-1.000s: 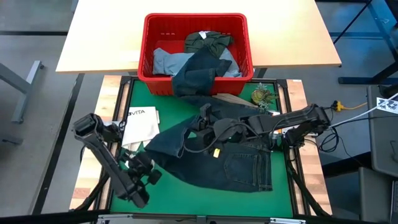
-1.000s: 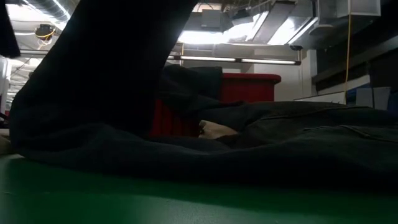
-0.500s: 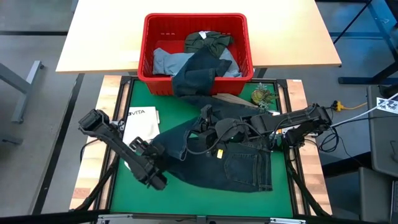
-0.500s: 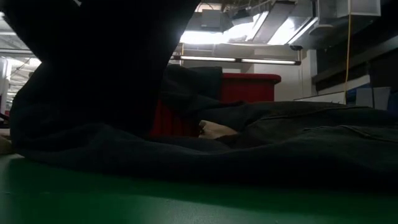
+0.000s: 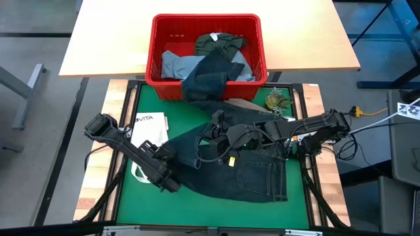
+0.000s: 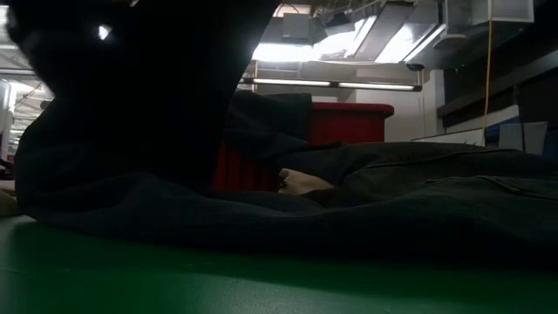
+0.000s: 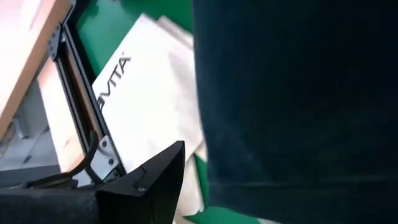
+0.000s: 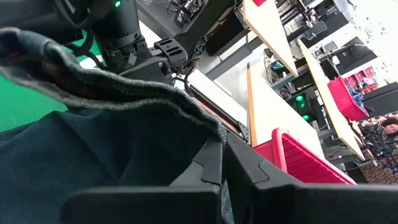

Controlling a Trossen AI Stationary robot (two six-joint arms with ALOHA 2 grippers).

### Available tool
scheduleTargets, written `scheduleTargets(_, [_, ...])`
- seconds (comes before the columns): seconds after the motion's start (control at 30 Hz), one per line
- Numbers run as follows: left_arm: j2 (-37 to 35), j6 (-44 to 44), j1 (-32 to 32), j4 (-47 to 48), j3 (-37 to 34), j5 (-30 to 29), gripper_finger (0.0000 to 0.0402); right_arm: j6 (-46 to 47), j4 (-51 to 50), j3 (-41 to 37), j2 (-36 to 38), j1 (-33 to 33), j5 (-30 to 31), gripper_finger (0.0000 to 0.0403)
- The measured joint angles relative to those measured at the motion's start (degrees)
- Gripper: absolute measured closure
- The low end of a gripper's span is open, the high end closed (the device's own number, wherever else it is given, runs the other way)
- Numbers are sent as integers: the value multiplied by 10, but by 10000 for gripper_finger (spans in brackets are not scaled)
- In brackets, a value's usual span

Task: Fold Laundry from Bin
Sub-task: Fold the dark blue jeans

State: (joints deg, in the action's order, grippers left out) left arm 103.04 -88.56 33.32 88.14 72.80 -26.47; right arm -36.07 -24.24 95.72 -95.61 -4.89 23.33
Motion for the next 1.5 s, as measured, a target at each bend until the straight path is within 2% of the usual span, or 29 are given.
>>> scheduleTargets(0.17, [0, -42, 17, -20, -67, -3, 188, 0, 0, 0, 0, 0, 0, 398])
scheduleTargets(0.27, [0, -43, 20, -53, -104, -2, 206, 0, 0, 0, 0, 0, 0, 398])
scheduleTargets(0.37, [0, -43, 23, -87, -125, -9, 257, 0, -1, 0, 0, 0, 0, 398])
scheduleTargets(0.5, [0, -43, 28, -88, -116, -13, 367, 0, 1, 0, 0, 0, 2, 398])
scheduleTargets(0.53, [0, -43, 30, -81, -109, -6, 384, 0, 2, 0, 0, 0, 7, 398])
scheduleTargets(0.8, [0, -44, 71, 21, -6, 105, 396, -2, 27, 0, 0, -5, 15, 398])
scheduleTargets(0.9, [0, -52, 94, 19, 45, 119, 398, -2, 60, 0, -1, -16, 7, 398])
scheduleTargets(0.97, [0, -65, 110, 17, 77, 122, 398, -2, 83, 0, -1, -26, -29, 398])
scheduleTargets(1.07, [0, -104, 129, 16, 105, 143, 398, 19, 122, 0, -8, -42, -115, 398])
scheduleTargets(1.2, [0, -152, 154, 12, 118, 210, 398, 69, 161, 0, -19, -57, -207, 398])
scheduleTargets(1.37, [0, -220, 183, -6, 118, 324, 398, 87, 194, -1, -41, -60, -255, 398])
scheduleTargets(1.5, [0, -264, 200, -45, 118, 343, 398, 89, 214, 0, -66, -60, -265, 398])
